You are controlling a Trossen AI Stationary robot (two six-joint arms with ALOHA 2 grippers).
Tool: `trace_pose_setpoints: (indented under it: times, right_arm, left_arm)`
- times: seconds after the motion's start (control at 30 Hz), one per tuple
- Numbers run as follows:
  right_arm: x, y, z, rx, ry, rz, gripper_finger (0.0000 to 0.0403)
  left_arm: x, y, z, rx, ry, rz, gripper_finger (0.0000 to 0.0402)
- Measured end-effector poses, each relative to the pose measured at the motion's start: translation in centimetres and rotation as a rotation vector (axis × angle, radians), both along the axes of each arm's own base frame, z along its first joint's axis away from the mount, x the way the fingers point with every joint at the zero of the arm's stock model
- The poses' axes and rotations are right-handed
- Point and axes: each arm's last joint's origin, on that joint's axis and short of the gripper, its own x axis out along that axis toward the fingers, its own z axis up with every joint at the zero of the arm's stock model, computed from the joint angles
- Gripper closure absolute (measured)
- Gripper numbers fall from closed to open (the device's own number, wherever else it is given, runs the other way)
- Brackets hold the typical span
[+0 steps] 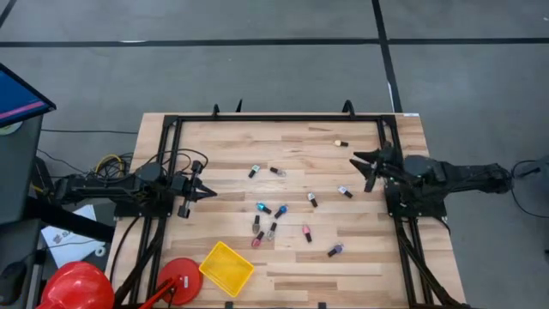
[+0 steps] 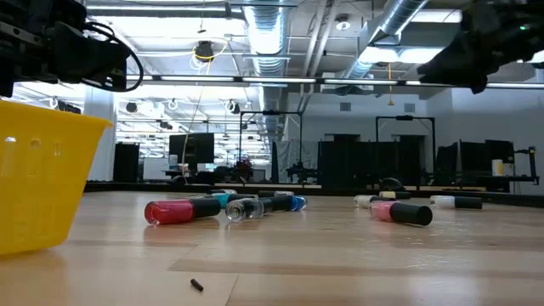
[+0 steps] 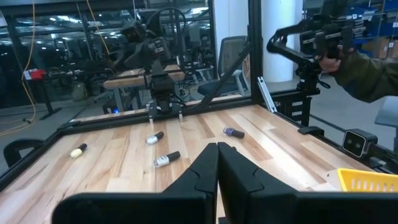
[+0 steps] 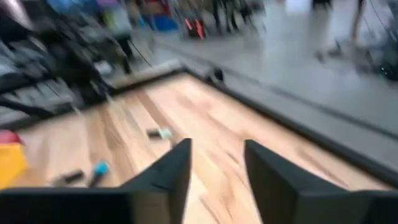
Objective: Pick & Place Nail Polish
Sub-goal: Put the right white nail polish into the yellow basket
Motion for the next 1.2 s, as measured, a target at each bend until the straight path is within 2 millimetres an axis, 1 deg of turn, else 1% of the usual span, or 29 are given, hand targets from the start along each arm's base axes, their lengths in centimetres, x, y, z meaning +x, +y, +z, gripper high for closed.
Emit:
trace_pose_setpoints:
  times: [0.07, 0.13, 0.23, 0.3, 0.4, 0.47, 0.53, 0.57, 0.73, 0.83, 0.93, 1.1, 1.2]
  right_arm:
    - [0.9, -0.2, 0.4, 0.033, 0.103, -0.037, 0.021]
    - [1.8, -0.4, 0.5, 0.08, 0.234, -0.076, 0.0189]
    - [3.0, -0.7, 0.9, 0.156, 0.435, -0.102, 0.0173]
    - [4.5, -0.8, 0.9, 0.219, 0.577, -0.095, 0.0171]
    - [6.1, -0.8, 0.0, 0.301, 0.829, -0.067, 0.0173]
    - [7.3, -0.8, -0.7, 0.342, 0.94, -0.053, 0.0175]
    - [7.9, -0.6, -2.1, 0.373, 1.069, -0.042, 0.0175]
    - [8.4, -0.4, -2.8, 0.388, 1.1, -0.03, 0.0175]
    - [9.4, 0.0, -5.4, 0.434, 1.226, 0.021, 0.0171]
    - [9.7, -0.1, -5.9, 0.425, 1.215, 0.05, 0.0168]
    - [9.9, -0.6, -6.4, 0.45, 1.137, 0.082, 0.0168]
    - [9.0, -1.1, -7.2, 0.489, 1.118, 0.067, 0.0168]
    - [8.7, -1.2, -8.1, 0.508, 1.104, 0.078, 0.0168]
  left_arm:
    - [0.0, 0.0, 0.0, 0.0, -0.001, 0.0, 0.0401]
    - [0.0, 0.0, 0.0, 0.0, -0.002, 0.0, 0.0401]
    - [0.0, 0.0, 0.0, 0.0, -0.002, 0.0, 0.0401]
    - [0.0, 0.0, 0.0, 0.0, -0.002, 0.0, 0.0401]
    - [0.0, 0.0, 0.0, 0.0, -0.002, 0.0, 0.0401]
    - [0.0, 0.0, 0.0, 0.0, -0.001, 0.0, 0.0401]
    - [0.0, 0.0, 0.0, 0.0, 0.001, 0.001, 0.0401]
    - [0.0, 0.0, 0.0, -0.001, 0.005, 0.0, 0.0401]
    - [0.1, 0.0, -0.2, -0.002, 0.02, 0.0, 0.0401]
    - [0.2, 0.0, -0.3, -0.003, 0.029, 0.0, 0.0401]
    - [0.2, 0.0, -0.3, -0.003, 0.032, 0.0, 0.0401]
    - [0.2, 0.0, -0.2, -0.003, 0.028, 0.0, 0.0401]
    - [0.2, 0.0, -0.2, -0.002, 0.027, 0.0, 0.0401]
